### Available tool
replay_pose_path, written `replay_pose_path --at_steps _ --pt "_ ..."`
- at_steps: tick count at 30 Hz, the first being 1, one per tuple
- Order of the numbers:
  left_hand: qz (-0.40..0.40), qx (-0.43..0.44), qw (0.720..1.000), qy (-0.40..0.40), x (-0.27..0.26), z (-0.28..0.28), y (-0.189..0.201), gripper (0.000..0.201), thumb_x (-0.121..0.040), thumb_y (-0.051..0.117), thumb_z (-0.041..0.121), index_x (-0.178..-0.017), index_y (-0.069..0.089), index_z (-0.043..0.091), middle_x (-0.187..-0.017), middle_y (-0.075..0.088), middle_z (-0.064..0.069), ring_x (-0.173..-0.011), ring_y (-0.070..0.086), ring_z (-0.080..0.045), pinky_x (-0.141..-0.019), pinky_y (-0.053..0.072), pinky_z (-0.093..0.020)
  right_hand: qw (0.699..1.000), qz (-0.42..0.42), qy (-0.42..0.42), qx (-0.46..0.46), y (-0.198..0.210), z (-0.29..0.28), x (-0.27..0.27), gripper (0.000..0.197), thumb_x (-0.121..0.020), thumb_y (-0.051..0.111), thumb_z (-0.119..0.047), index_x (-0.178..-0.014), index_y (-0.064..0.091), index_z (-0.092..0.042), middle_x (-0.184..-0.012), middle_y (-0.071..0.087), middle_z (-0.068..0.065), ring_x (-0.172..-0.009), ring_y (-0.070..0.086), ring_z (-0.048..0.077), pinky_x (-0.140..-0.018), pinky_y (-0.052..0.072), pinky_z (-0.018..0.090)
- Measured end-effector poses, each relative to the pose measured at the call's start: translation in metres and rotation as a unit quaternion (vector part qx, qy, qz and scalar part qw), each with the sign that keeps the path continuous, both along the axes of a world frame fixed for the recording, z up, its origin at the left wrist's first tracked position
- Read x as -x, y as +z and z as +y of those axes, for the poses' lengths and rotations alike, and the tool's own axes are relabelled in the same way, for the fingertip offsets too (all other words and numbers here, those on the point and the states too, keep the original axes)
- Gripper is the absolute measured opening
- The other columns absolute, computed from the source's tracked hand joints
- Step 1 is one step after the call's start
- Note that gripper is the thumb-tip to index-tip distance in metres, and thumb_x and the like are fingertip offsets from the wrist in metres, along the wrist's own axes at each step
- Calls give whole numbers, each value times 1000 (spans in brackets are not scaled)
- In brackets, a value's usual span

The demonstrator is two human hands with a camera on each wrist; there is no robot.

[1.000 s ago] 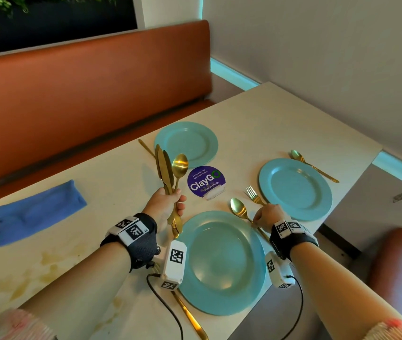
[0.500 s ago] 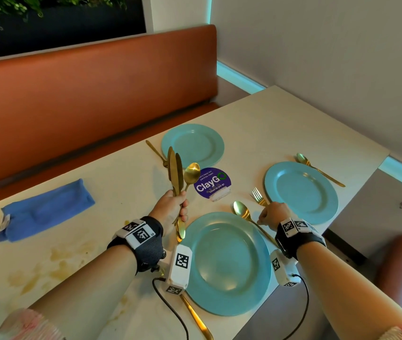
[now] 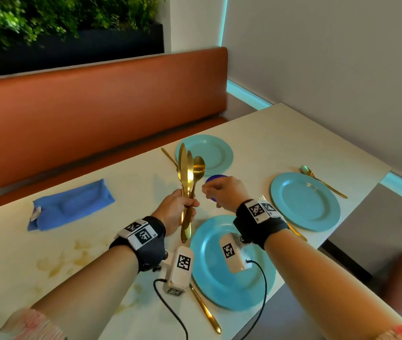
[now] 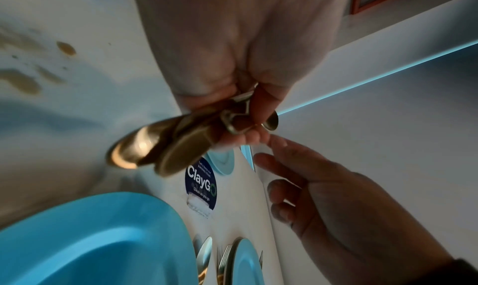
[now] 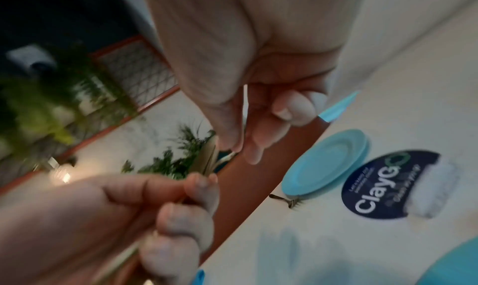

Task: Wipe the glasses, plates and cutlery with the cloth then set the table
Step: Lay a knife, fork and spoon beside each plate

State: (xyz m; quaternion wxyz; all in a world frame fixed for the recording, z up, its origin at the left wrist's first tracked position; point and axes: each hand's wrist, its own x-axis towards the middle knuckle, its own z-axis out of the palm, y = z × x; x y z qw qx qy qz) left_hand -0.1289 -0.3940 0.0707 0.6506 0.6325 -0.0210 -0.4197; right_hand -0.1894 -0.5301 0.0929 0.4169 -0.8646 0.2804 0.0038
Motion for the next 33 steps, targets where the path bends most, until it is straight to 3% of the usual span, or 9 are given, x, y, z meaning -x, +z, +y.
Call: replay_pose_path --at_steps 2,5,9,14,17,22,28,30,33 --pt "-10 2 1000 -6 1 9 4 17 -97 35 0 -102 49 6 -78 53 -8 -62 45 -17 -57 40 -28 1000 1 10 28 2 12 -4 21 -90 58 -32 -91 70 -16 -72 63 -6 -56 52 5 -53 44 9" --pt "-24 -2 999 -21 3 22 8 19 -96 36 1 -97 53 9 -77 54 -7 -61 45 -16 -55 38 -26 992 -5 32 126 0 27 -6 19 -88 59 -31 -91 71 -16 -83 65 -4 -77 57 13 -76 51 29" --pt "-50 -28 998 -38 2 36 9 19 -98 40 6 -99 58 10 -79 59 -5 -62 46 -13 -54 37 -23 969 -52 105 217 -1 42 0 18 -89 59 -27 -102 71 -23 -93 65 -6 -89 57 13 -71 42 24" --pt "-64 -56 994 -74 -6 43 15 15 -99 41 8 -100 56 8 -81 64 -6 -59 44 -11 -53 36 -21 943 -61 183 272 -5 41 -3 21 -89 59 -27 -105 71 -23 -113 67 -5 -108 57 14 -81 44 25" --pt "-75 -68 992 -79 -19 38 16 15 -99 42 9 -97 56 9 -82 65 -6 -59 44 -11 -53 36 -20 944 -25 185 273 -5 32 -14 21 -91 55 -30 -107 68 -27 -110 67 -3 -104 59 18 -81 48 30" --pt "-80 -96 988 -87 -52 14 14 12 -98 46 12 -101 56 6 -82 68 -8 -57 43 -10 -49 34 -18 935 23 245 255 -5 0 -48 26 -94 51 -25 -116 65 -21 -115 65 -2 -109 56 18 -89 46 31" --pt "-65 -114 990 -44 -92 -31 7 10 -98 45 11 -93 53 9 -82 64 -9 -58 47 -12 -50 34 -21 929 92 281 222 -9 -59 -99 19 -87 61 -22 -101 72 -18 -105 67 1 -102 57 17 -90 47 30" --pt "-89 -140 986 -3 -109 -41 0 10 -99 45 14 -99 53 8 -86 62 -7 -62 48 -12 -51 36 -22 935 122 261 207 -14 -91 -114 18 -85 63 -20 -99 73 -16 -106 69 1 -103 59 17 -94 46 28" --pt "-78 -141 985 55 -136 -51 -9 13 -100 42 17 -103 52 10 -86 64 -4 -62 44 -11 -53 37 -21 967 137 135 166 -23 -147 -137 19 -83 66 -17 -99 73 -12 -110 69 5 -106 60 19 -91 42 18"
